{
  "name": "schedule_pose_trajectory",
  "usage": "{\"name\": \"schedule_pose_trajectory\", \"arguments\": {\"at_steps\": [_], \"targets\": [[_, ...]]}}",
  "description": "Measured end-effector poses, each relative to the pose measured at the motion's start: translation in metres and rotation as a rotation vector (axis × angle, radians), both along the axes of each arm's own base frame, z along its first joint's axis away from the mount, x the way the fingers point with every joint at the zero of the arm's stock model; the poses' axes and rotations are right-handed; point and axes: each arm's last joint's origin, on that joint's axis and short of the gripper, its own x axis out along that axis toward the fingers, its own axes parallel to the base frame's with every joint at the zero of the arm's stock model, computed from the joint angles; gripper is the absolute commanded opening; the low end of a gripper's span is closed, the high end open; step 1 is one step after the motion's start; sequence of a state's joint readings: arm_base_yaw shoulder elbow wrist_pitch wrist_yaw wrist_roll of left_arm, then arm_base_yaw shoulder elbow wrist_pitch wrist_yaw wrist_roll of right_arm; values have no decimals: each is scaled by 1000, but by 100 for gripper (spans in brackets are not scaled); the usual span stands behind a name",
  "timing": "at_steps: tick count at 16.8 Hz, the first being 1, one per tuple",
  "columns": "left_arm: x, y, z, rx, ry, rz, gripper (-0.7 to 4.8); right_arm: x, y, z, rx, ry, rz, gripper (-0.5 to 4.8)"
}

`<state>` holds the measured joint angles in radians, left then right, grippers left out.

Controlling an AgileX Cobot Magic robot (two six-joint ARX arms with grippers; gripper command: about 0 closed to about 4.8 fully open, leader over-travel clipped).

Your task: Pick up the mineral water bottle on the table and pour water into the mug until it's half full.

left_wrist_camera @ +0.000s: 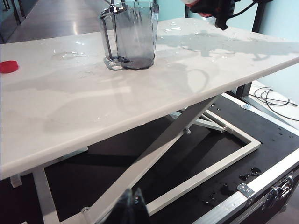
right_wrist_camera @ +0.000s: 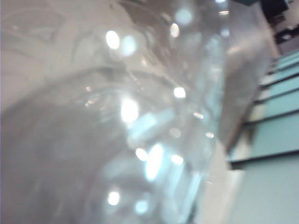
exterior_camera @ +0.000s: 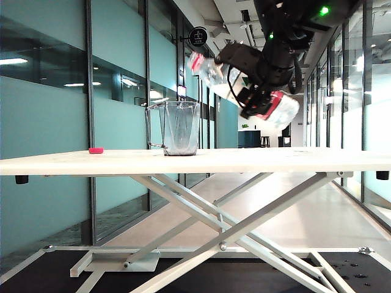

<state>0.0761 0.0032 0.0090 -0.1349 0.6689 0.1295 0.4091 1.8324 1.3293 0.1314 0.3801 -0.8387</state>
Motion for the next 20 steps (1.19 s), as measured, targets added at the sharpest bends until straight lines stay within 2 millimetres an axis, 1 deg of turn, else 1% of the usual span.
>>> {"name": "schedule_pose_trajectory", "arguments": {"at_steps": [4, 9, 15, 20], "targets": [[0, 0, 0, 10, -6, -1, -5, 0, -2, 1, -154, -7, -21, 207], [0, 0, 0, 10, -7, -1, -5, -1, 0, 2, -319, -10, -4, 207], [0, 0, 0, 10, -7, -1, -5, -4, 9, 7, -480, -58, -2, 207], [0, 0, 0, 11, -7, -1, -5, -4, 10, 9, -558, -60, -6, 207]]}}
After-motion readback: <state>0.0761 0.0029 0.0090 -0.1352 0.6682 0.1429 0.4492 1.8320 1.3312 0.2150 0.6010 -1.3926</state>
